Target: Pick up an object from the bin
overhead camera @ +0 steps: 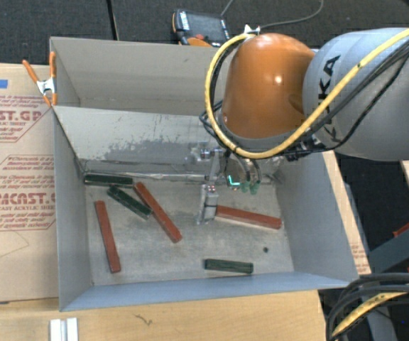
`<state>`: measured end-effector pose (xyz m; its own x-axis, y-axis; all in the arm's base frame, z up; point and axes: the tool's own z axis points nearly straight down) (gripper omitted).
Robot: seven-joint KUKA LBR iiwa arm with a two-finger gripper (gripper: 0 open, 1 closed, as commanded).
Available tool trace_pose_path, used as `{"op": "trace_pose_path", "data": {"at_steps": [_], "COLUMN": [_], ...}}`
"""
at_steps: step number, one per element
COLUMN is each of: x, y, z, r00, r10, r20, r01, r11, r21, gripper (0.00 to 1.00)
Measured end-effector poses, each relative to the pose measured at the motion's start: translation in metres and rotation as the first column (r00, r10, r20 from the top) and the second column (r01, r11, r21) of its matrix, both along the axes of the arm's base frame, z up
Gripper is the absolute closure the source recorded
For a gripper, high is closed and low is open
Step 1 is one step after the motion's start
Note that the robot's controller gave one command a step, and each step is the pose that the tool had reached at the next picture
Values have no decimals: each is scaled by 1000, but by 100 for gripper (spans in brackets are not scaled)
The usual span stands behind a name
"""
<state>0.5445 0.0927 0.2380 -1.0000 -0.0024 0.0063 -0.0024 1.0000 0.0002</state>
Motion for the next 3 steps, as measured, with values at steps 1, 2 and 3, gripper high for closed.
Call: {"op": "trace_pose_path", "data": {"at_steps": [1,2,3], "x": [30,-20,-23], "y": [14,22,42], "z": [-164,-169,-169], "r00": [997,999,1000], "r10": [-71,-48,-20], "r20": [0,1,5], "r01": [71,48,20], "r11": [997,999,1000], "r21": [0,0,1], "gripper": [0,0,0]}}
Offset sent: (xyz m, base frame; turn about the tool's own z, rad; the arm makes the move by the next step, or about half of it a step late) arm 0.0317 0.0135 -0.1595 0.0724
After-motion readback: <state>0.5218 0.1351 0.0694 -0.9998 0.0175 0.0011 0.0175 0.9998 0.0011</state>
